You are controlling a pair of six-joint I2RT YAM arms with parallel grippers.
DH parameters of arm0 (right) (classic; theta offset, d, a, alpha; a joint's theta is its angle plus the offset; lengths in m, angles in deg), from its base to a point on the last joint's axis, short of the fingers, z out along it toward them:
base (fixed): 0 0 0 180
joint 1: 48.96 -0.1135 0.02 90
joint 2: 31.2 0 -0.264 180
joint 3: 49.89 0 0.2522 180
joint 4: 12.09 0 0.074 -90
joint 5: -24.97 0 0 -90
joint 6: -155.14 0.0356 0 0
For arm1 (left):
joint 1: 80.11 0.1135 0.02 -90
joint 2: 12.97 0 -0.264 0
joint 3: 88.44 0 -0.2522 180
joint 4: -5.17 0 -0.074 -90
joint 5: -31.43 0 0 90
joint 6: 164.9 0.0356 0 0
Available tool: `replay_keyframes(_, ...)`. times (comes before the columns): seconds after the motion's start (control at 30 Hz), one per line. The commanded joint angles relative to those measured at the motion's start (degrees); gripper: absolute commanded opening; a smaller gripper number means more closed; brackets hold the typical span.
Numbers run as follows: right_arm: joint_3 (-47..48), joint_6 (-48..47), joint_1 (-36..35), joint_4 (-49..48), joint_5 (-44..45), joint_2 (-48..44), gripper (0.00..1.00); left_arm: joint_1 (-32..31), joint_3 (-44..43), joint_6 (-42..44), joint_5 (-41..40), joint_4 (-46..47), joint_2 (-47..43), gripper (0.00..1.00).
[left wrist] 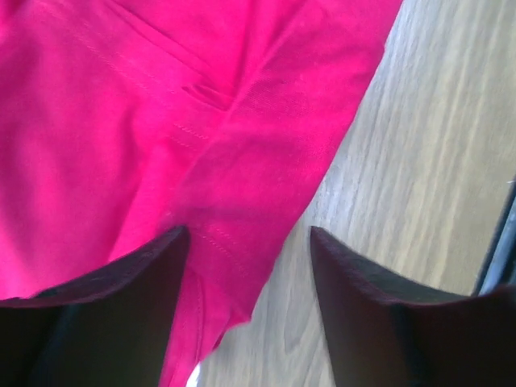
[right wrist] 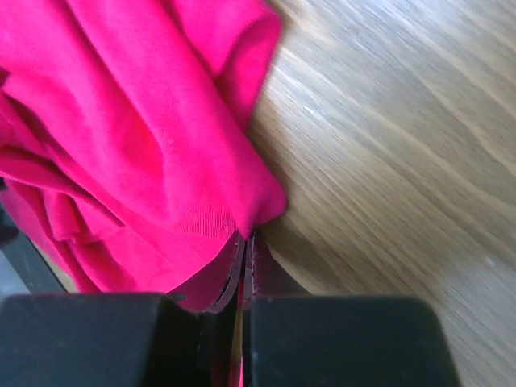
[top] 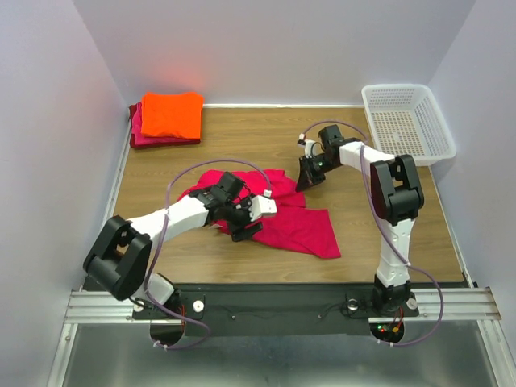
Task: Fold and stack the t-shirts
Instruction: Flatten the tshirt out
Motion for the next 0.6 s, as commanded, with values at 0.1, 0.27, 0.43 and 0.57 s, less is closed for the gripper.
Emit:
replay_keyframes(0.1, -2.87, 0.13, 4.80, -1.21, 4.97, -10.02, 0.01, -0.30, 1.86, 3.68, -3.77, -1.06, -1.21, 0.21)
replay_keyframes(0.27, -5.94, -1.97, 11.66, 0.19, 9.55, -15.31, 0.01, 1.37, 5.38, 11.94, -5.18, -11.69, -11.84, 0.00)
replay_keyframes(0.43, -9.54, -5.92, 14.65, 4.32, 14.73, -19.70, 0.00, 1.99, 9.16, 21.52, -10.87, -20.83, -21.61, 0.00)
replay_keyframes(0.57, -13.15, -11.01, 14.65, 6.78, 21.49, -22.69, 0.01, 7.41, 13.46, 29.25, -15.90, -22.60, -26.09, 0.00)
